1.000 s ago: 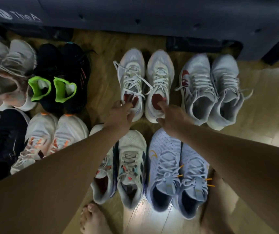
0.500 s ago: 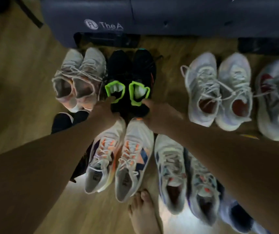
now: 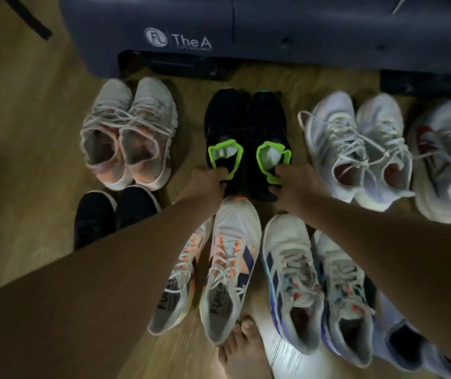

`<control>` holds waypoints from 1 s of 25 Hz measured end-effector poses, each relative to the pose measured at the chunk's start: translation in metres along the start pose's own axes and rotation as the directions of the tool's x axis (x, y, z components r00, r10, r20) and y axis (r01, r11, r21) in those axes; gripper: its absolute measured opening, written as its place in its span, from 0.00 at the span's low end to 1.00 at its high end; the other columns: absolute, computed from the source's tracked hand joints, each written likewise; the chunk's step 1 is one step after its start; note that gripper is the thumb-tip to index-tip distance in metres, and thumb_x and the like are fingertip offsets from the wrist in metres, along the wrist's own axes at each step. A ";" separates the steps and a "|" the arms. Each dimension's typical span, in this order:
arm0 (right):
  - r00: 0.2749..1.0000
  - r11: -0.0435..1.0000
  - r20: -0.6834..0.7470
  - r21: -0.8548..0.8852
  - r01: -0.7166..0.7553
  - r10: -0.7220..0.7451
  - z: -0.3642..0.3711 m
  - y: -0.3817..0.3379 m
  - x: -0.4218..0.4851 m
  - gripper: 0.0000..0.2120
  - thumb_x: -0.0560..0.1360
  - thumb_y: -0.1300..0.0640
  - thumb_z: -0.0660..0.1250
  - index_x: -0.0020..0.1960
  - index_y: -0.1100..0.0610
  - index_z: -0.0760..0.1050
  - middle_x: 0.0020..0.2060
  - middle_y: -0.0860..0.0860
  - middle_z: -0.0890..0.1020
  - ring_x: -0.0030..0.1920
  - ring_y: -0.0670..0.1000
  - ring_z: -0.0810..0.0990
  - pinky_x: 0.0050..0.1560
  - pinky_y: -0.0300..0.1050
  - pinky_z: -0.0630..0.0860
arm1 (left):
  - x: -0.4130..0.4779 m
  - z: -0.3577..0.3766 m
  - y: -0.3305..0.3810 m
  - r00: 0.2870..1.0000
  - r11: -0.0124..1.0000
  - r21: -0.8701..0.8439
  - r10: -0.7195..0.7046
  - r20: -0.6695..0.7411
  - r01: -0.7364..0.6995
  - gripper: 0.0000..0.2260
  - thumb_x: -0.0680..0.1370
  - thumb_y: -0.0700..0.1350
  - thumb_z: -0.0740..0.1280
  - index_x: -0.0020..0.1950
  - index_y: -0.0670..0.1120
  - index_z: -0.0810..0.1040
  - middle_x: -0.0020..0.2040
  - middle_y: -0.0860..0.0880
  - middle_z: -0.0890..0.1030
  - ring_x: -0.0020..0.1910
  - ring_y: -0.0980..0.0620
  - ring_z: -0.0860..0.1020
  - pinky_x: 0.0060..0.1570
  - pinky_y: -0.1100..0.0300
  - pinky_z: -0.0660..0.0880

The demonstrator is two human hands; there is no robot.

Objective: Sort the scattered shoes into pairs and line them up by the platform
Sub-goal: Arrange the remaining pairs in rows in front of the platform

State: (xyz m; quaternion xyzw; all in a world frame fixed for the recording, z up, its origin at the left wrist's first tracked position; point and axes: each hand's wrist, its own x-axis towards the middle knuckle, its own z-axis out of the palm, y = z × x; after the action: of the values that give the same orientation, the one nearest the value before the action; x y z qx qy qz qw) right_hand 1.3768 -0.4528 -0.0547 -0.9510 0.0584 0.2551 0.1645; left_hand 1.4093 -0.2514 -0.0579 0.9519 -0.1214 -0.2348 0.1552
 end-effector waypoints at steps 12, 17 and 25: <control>0.971 0.974 0.087 0.032 -0.224 0.221 -0.005 -0.012 -0.010 0.29 0.70 0.51 0.73 0.68 0.55 0.69 0.56 0.57 0.78 0.56 0.60 0.78 0.41 0.43 0.67 | -0.007 -0.008 -0.004 0.954 0.943 -0.313 -0.010 0.299 0.108 0.30 0.78 0.49 0.65 0.77 0.58 0.56 0.69 0.43 0.71 0.55 0.45 0.77 0.48 0.59 0.71; 0.963 0.958 0.135 0.136 -0.251 0.233 -0.031 -0.024 -0.046 0.39 0.70 0.57 0.70 0.76 0.51 0.56 0.59 0.57 0.78 0.60 0.60 0.76 0.49 0.46 0.74 | -0.046 -0.040 -0.008 0.939 0.956 -0.257 -0.046 0.340 0.140 0.36 0.77 0.53 0.66 0.77 0.63 0.48 0.72 0.45 0.68 0.44 0.46 0.81 0.33 0.60 0.77; 0.986 0.989 0.165 0.147 0.000 -0.025 -0.043 -0.070 -0.091 0.37 0.72 0.53 0.69 0.76 0.46 0.55 0.61 0.57 0.72 0.61 0.58 0.73 0.50 0.46 0.72 | -0.100 -0.116 -0.104 0.931 0.937 0.016 -0.349 0.106 0.350 0.30 0.77 0.53 0.67 0.77 0.53 0.61 0.74 0.41 0.65 0.70 0.40 0.69 0.62 0.53 0.71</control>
State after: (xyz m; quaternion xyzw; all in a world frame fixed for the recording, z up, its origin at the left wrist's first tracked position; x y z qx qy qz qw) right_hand 1.3317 -0.3993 0.0458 -0.9121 0.0572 0.3275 0.2400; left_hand 1.3959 -0.0976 0.0435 0.9441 0.0422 -0.3094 0.1059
